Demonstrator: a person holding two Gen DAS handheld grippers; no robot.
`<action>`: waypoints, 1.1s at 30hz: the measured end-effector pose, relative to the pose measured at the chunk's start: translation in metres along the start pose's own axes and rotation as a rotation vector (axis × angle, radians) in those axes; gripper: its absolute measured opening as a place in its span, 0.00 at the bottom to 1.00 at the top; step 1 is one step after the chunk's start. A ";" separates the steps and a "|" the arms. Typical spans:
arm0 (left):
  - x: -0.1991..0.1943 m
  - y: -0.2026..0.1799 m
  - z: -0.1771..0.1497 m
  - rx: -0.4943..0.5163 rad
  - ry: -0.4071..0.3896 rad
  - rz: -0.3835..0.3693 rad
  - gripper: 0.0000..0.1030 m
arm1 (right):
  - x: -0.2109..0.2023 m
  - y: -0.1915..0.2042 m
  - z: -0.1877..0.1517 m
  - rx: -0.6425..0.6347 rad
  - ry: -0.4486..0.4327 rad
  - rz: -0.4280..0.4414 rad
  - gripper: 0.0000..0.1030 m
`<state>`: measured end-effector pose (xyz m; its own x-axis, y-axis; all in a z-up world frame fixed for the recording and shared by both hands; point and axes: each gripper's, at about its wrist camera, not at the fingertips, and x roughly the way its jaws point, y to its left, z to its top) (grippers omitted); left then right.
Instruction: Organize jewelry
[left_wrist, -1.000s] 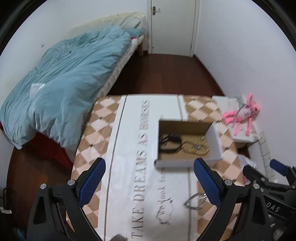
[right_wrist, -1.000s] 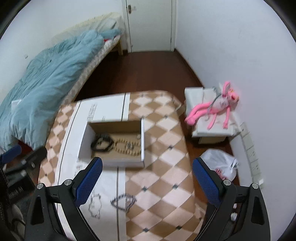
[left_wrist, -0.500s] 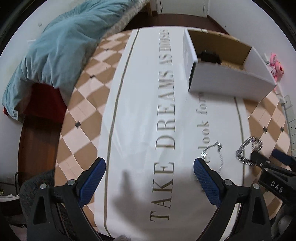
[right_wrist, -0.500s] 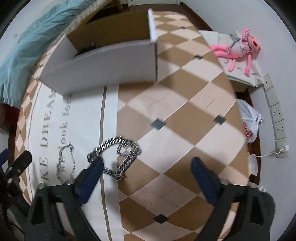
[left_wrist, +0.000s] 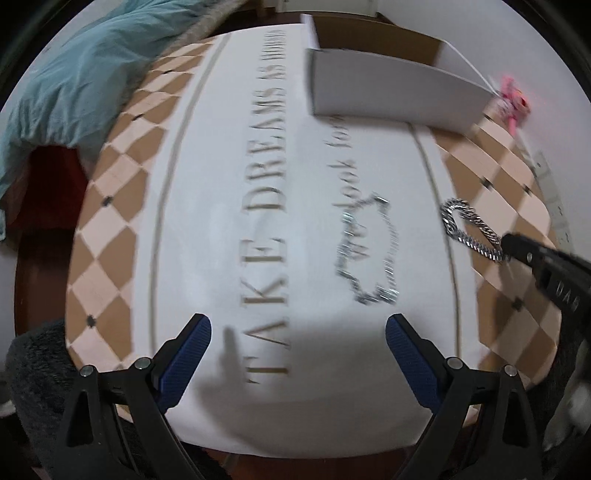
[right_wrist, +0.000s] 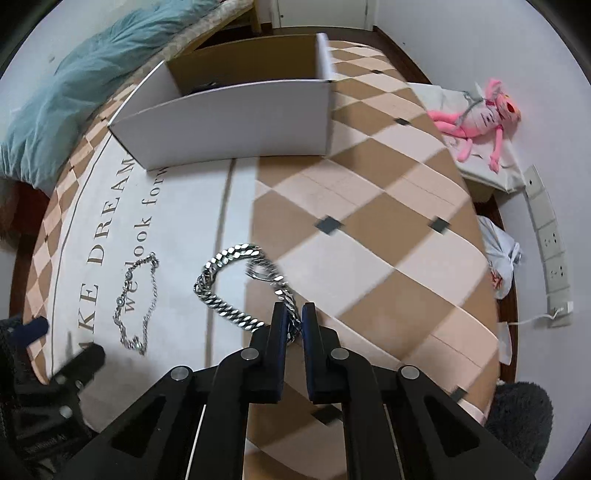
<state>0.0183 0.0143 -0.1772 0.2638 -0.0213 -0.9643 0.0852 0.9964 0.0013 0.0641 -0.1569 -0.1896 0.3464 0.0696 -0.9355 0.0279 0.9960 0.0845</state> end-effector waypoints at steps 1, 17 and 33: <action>0.001 -0.006 -0.001 0.016 -0.003 -0.006 0.93 | 0.000 -0.007 0.001 0.007 -0.002 0.002 0.08; 0.012 -0.037 0.020 0.101 -0.063 -0.056 0.24 | 0.001 -0.051 -0.001 0.122 0.008 0.009 0.08; -0.029 0.013 0.051 -0.095 -0.125 -0.258 0.01 | -0.038 -0.039 0.019 0.126 -0.084 0.111 0.08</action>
<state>0.0612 0.0233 -0.1357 0.3623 -0.2784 -0.8895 0.0759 0.9600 -0.2696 0.0678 -0.1997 -0.1506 0.4308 0.1686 -0.8866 0.1004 0.9673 0.2327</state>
